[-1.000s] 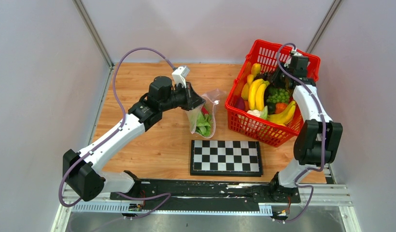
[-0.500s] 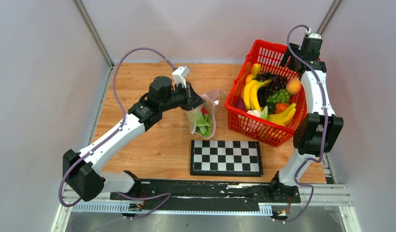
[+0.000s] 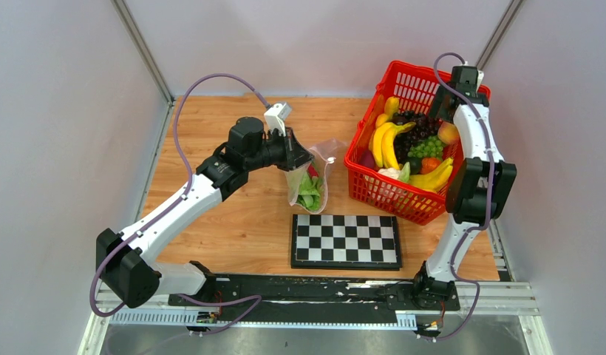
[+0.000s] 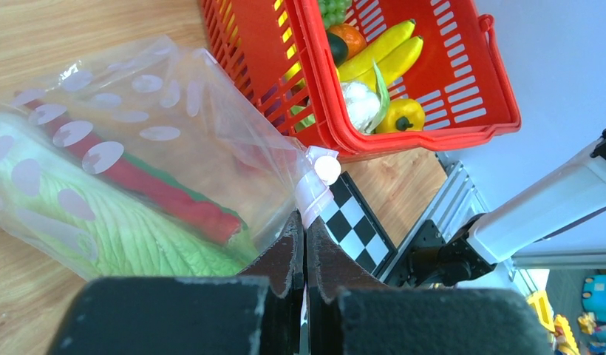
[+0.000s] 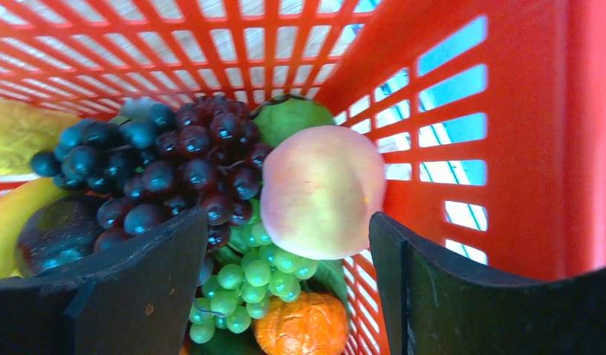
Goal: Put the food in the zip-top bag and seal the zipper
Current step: Pick up the fake fruit from the bin.
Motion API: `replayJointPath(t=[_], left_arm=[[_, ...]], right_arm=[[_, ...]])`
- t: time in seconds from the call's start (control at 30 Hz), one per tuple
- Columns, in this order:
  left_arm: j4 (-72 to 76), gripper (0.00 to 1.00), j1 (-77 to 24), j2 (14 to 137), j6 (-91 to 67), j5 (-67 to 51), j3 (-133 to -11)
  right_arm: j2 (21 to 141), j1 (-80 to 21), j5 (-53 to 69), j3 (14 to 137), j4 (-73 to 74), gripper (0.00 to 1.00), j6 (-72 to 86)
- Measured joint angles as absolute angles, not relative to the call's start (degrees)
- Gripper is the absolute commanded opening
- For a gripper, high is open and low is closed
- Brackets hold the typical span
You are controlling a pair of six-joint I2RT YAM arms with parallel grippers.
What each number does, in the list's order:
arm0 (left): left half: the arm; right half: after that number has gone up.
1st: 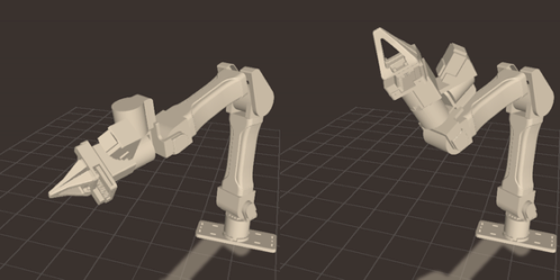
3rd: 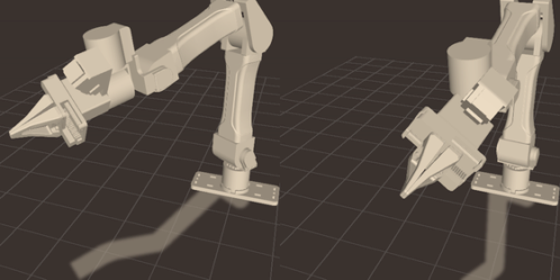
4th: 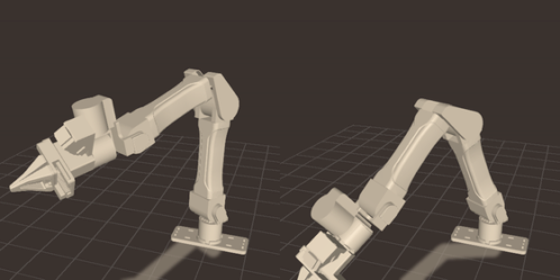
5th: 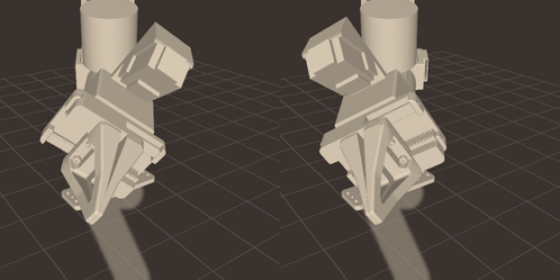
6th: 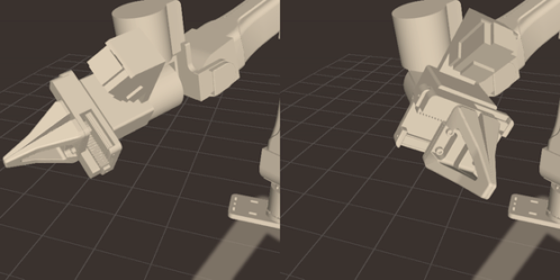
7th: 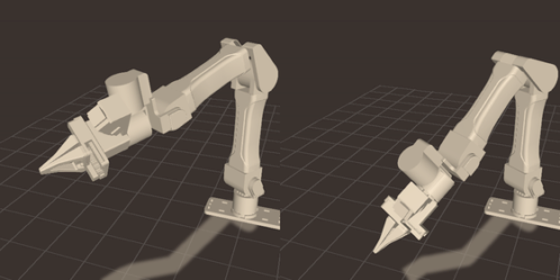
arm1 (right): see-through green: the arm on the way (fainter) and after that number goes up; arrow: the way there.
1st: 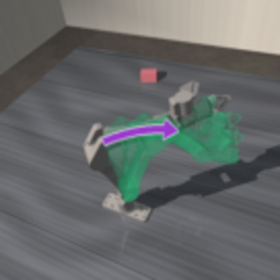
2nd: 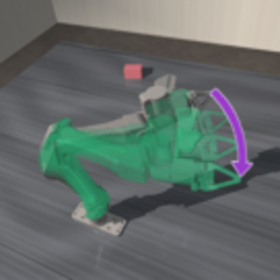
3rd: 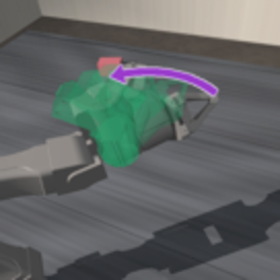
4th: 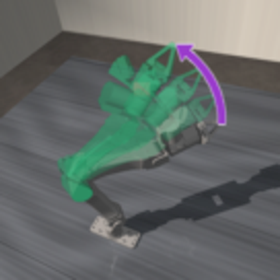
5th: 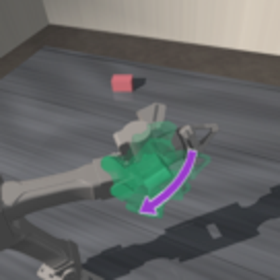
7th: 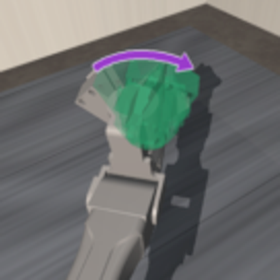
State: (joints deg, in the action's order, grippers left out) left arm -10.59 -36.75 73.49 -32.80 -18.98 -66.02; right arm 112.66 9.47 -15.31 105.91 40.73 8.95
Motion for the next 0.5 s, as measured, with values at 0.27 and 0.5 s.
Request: replayJointPath(t=[0.27, 0.5], left_arm=[[-10.6, 0.0, -36.8, 73.5, -32.8, -19.4, -66.0], [-10.5, 0.0, -36.8, 73.5, -32.8, -19.4, -66.0]], right_arm=[[117.1, 9.3, -22.5, 110.7, 42.5, 0.84, 6.2], [125.6, 9.5, -24.0, 114.4, 43.5, 0.52, 4.8]])
